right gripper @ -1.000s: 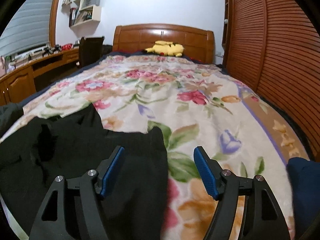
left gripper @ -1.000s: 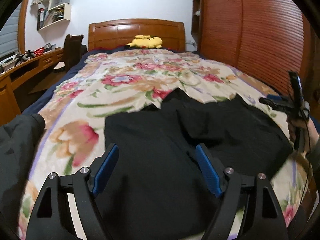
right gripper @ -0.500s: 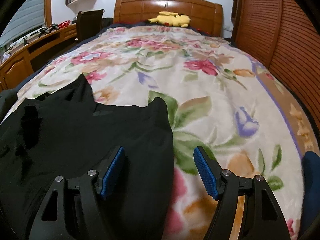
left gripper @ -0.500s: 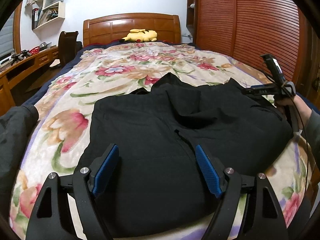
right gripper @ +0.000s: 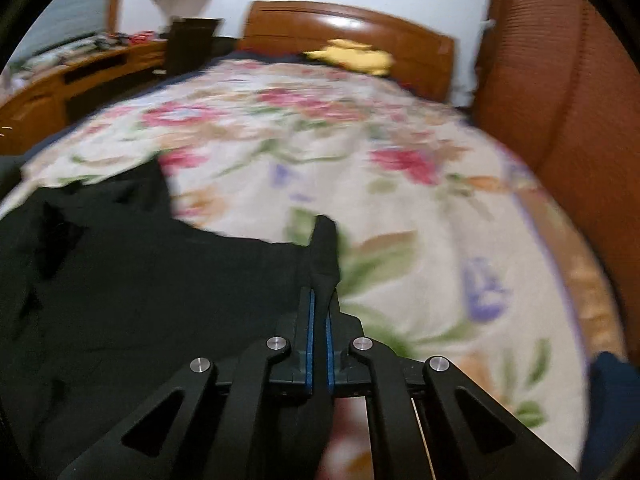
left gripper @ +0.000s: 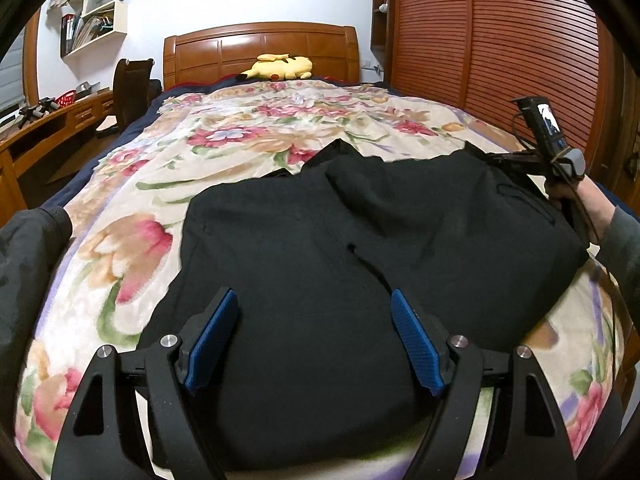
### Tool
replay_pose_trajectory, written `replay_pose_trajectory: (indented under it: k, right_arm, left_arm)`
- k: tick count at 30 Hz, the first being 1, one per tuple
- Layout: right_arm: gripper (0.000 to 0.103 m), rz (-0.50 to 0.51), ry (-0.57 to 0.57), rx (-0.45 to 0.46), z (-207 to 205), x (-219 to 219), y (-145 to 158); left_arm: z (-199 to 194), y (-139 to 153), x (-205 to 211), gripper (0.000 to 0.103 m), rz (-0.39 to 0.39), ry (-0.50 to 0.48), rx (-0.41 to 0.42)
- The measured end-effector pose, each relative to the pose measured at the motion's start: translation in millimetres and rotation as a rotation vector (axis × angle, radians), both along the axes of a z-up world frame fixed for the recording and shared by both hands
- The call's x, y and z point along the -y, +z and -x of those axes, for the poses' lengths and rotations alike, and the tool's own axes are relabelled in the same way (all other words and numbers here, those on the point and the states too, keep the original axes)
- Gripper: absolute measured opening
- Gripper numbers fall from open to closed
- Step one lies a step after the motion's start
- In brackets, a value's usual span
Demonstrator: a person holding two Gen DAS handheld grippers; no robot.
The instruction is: Fold large clothes
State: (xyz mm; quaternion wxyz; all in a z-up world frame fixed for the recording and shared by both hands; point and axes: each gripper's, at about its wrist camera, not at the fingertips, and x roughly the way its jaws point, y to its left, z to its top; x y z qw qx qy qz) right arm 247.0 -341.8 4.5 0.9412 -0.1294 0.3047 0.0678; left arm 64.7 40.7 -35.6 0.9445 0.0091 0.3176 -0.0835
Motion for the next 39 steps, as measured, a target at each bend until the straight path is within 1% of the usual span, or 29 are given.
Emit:
replay_pose_trajectory:
  k: [3, 6, 7, 8, 9, 10, 11, 12, 14, 20, 23, 26, 28, 30, 34, 38, 39]
  right_arm:
    - [0.003, 0.004, -0.086, -0.021, -8, 8, -5]
    - [0.004, 0.012, -0.104, -0.063, -8, 8, -9]
    - [0.004, 0.014, -0.100, -0.059, -6, 5, -6]
    - [0.011, 0.022, -0.101, -0.049, -2, 3, -1]
    - [0.023, 0.032, -0.112, -0.039, 2, 2, 3]
    - [0.030, 0.029, -0.116, -0.027, 8, 2, 9]
    - [0.047, 0.009, -0.101, -0.015, 16, 1, 14]
    - [0.059, -0.019, -0.073, -0.004, 26, 1, 20]
    - [0.067, -0.048, -0.030, 0.010, 46, -6, 26]
    - [0.067, -0.063, 0.103, 0.003, 118, -16, 19]
    - [0.067, -0.098, 0.134, 0.001, 148, -13, 12]
    - [0.071, -0.136, 0.160, -0.025, 169, -5, 6]
    - [0.071, -0.159, 0.173, -0.010, 182, 2, 7]
    - [0.073, -0.165, 0.167, -0.002, 188, 10, 7]
    - [0.075, -0.161, 0.147, -0.023, 195, 14, 1]
    - [0.080, -0.166, 0.107, -0.040, 194, 21, -3]
    - [0.084, -0.174, 0.101, -0.045, 193, 20, -3]
  left_arm:
    - [1, -1, -2, 0.080, 0.011, 0.004, -0.001]
    - [2, -2, -2, 0.080, 0.012, 0.004, -0.009]
    - [2, -2, -2, 0.080, 0.015, 0.004, -0.011]
    - [2, -2, -3, 0.080, 0.017, 0.004, -0.012]
    - [2, -2, -2, 0.080, 0.016, 0.005, -0.009]
    - [2, -2, -2, 0.080, 0.014, 0.004, -0.009]
    - [2, -2, -2, 0.080, 0.013, 0.001, -0.008]
    - [2, -2, -2, 0.080, 0.011, -0.001, -0.007]
    - [3, -2, -2, 0.080, 0.006, -0.004, -0.004]
    - [7, 1, -6, 0.080, 0.013, -0.006, 0.004]
    - [9, 1, -9, 0.080, 0.011, -0.001, 0.001]
    - [9, -1, -12, 0.080, 0.009, 0.005, -0.006]
    - [10, -2, -13, 0.080, 0.003, 0.008, -0.013]
    - [9, -4, -14, 0.080, -0.001, 0.013, -0.019]
    - [13, -2, -18, 0.080, 0.000, 0.026, -0.010]
    - [23, 0, -29, 0.080, -0.012, 0.045, 0.003]
    - [27, 0, -34, 0.080, -0.020, 0.055, 0.008]
